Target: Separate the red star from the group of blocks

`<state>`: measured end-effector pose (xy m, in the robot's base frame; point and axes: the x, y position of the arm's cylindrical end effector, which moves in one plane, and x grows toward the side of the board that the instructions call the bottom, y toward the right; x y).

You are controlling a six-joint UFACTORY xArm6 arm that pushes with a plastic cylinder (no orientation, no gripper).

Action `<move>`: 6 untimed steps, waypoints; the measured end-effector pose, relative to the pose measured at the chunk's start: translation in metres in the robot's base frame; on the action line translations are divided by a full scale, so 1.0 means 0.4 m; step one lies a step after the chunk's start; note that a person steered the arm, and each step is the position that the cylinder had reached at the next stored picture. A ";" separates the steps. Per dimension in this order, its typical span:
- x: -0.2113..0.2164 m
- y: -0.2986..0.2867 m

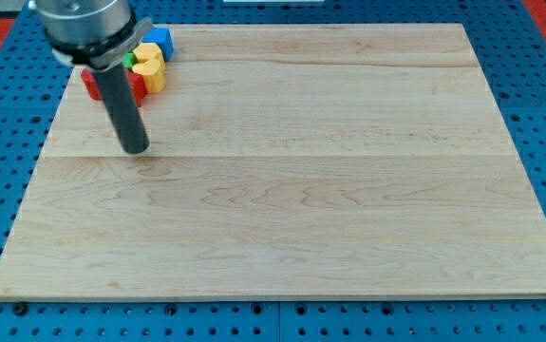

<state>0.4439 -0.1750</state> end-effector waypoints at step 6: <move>-0.399 -0.323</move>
<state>0.2844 -0.3044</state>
